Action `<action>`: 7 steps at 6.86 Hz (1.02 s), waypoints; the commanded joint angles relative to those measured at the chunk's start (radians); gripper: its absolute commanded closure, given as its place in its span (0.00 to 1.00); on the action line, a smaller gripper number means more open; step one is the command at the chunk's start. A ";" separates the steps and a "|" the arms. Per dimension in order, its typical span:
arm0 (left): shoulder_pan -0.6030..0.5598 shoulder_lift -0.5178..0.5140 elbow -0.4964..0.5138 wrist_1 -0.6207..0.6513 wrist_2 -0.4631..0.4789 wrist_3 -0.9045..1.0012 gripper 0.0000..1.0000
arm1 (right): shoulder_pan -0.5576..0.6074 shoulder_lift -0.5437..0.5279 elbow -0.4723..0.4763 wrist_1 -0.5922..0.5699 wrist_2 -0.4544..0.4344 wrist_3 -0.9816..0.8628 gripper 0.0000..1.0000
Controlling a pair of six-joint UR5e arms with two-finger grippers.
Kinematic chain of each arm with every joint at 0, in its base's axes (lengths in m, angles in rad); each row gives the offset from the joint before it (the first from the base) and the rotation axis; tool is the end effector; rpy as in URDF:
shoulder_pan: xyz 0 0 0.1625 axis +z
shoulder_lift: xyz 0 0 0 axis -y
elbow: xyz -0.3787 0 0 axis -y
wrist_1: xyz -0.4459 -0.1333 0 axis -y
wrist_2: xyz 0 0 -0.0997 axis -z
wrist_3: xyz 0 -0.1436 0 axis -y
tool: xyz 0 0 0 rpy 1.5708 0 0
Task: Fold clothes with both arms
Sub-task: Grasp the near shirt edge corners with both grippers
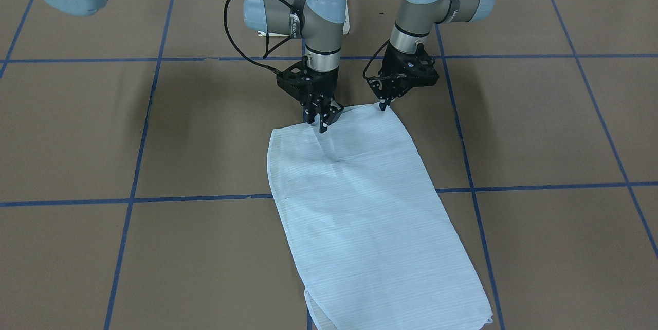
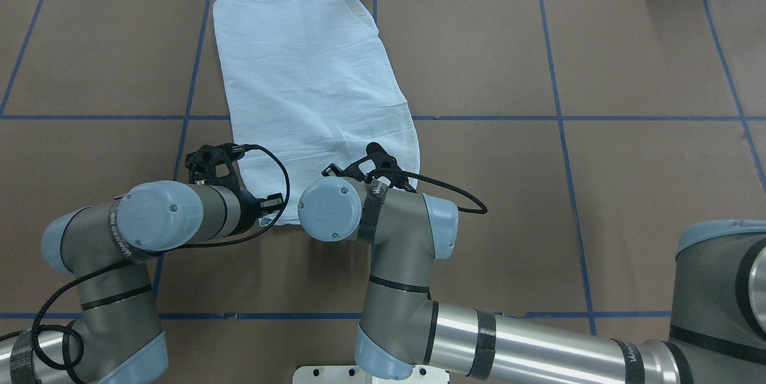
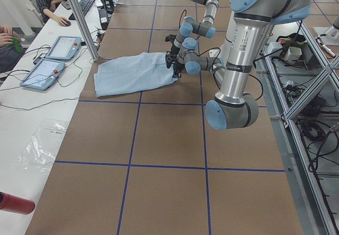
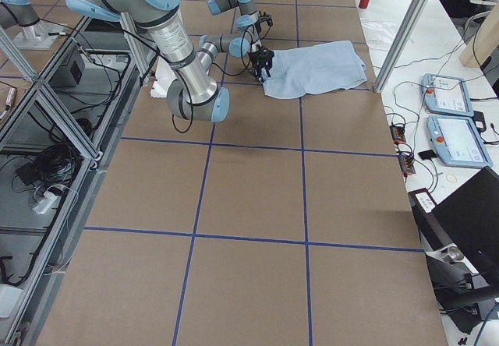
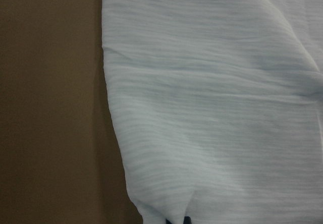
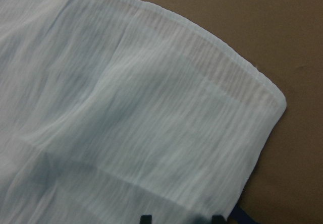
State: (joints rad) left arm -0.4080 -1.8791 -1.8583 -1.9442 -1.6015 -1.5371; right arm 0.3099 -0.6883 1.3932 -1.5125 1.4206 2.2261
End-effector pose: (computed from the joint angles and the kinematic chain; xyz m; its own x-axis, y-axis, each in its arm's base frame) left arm 0.5535 -0.3797 0.2722 0.5318 -0.1932 -0.8246 0.3556 0.9346 0.0104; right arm -0.7169 -0.3921 0.1478 0.3019 0.7293 0.6139 -0.7366 0.5873 -0.3355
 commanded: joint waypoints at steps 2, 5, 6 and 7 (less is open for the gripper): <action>0.000 -0.002 -0.001 0.001 0.000 0.000 1.00 | 0.000 0.007 -0.011 0.000 0.000 0.012 0.79; 0.000 -0.002 -0.042 0.001 -0.008 0.003 1.00 | 0.001 0.007 0.009 -0.003 0.001 0.026 1.00; 0.002 -0.002 -0.071 0.004 -0.012 0.005 1.00 | 0.008 -0.006 0.059 -0.014 0.003 0.018 1.00; 0.003 -0.003 -0.096 0.007 -0.014 0.006 1.00 | 0.008 -0.016 0.138 -0.093 0.007 0.015 1.00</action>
State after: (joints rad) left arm -0.4066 -1.8811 -1.9223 -1.9409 -1.6118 -1.5327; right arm 0.3154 -0.6924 1.4538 -1.5419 1.4239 2.2460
